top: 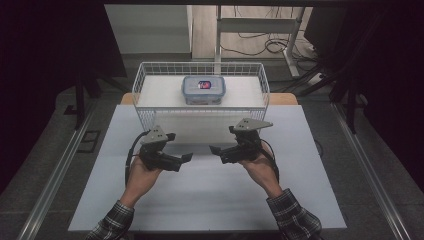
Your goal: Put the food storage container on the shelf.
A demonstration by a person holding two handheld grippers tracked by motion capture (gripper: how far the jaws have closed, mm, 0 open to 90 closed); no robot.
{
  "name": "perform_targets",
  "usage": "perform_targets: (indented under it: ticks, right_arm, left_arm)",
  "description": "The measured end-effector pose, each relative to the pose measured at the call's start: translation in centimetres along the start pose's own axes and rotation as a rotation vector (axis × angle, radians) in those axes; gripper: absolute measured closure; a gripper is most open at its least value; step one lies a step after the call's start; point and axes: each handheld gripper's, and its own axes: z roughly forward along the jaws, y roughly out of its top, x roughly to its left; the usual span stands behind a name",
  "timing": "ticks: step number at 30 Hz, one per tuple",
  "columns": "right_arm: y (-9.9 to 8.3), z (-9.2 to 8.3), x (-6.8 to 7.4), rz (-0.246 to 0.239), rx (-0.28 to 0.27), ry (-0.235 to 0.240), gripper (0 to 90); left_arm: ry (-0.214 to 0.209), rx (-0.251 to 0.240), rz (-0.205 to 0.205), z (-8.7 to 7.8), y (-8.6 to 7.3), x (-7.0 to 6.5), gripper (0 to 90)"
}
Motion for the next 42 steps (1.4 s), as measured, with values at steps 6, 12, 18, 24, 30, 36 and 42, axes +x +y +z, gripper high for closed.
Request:
perform_targets:
  ticks: [6, 12, 18, 24, 30, 36, 42]
  right_arm:
    - [-0.8, -0.2, 0.4, -0.007, 0.013, 0.005, 1.1]
    - [-1.4, -0.6, 0.6, -0.02, 0.021, -0.02, 0.3]
    - [-2.2, -1.0, 0.6, -0.009, 0.03, -0.026, 0.0]
    - [-2.8, -1.4, 0.9, 0.002, 0.033, -0.02, 0.0]
    - [-3.3, -2.0, 1.4, -0.001, 0.035, -0.013, 0.0]
    - [-3.9, -2.5, 1.7, 0.011, 0.033, -0.012, 0.0]
    - [-4.5, -3.0, 1.9, 0.023, 0.028, -0.013, 0.0]
  left_arm:
    - [-0.001, 0.009, -0.008, 0.2, -0.7, -0.4, 4.1]
    - [0.0, 0.018, -0.018, 0.2, -1.3, -0.7, 2.9]
    - [0.001, 0.027, -0.019, -0.2, -2.2, -1.0, 2.7]
    - [-0.002, 0.027, -0.026, -0.8, -3.1, -1.4, 2.8]
    - [-0.007, 0.016, -0.034, -1.6, -3.6, -1.8, 3.0]
    - [-0.006, 0.015, -0.038, -2.3, -4.5, -2.2, 3.2]
    - [-0.004, 0.024, -0.045, -2.6, -5.4, -2.5, 3.2]
